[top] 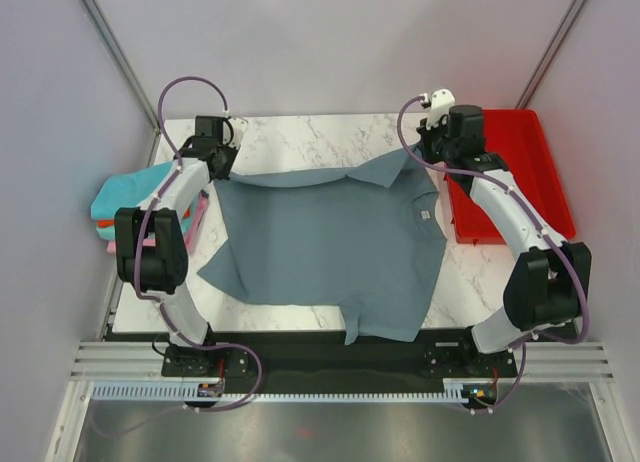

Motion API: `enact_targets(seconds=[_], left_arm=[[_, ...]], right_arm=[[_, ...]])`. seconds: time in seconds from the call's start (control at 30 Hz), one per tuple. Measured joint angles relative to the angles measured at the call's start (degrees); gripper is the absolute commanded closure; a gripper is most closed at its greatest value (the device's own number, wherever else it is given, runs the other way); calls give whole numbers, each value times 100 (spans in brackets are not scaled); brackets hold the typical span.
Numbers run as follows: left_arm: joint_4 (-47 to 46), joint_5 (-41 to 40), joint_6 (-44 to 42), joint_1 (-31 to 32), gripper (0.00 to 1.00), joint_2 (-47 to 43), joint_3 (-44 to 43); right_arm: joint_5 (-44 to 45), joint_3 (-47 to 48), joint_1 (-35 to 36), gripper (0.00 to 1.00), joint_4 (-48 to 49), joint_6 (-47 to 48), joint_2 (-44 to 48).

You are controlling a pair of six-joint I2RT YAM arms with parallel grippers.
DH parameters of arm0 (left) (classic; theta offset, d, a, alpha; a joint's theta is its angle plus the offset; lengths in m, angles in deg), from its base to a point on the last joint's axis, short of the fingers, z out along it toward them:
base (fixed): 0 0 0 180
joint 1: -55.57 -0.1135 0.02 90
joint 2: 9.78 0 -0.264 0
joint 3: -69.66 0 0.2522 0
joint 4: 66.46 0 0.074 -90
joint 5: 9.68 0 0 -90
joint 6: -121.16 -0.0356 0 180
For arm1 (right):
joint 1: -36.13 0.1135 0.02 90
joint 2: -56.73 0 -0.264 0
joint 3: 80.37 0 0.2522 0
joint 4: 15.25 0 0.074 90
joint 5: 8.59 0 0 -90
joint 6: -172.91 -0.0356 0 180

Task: Fold and stack the t-shirts
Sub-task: Fold the tshirt

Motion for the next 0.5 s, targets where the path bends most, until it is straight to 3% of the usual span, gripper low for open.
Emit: enact_targets(seconds=[0.5], left_arm=[[-2, 7, 39, 0, 98, -326, 693]], right_arm=[[-160, -953, 186, 100, -568, -302, 898]])
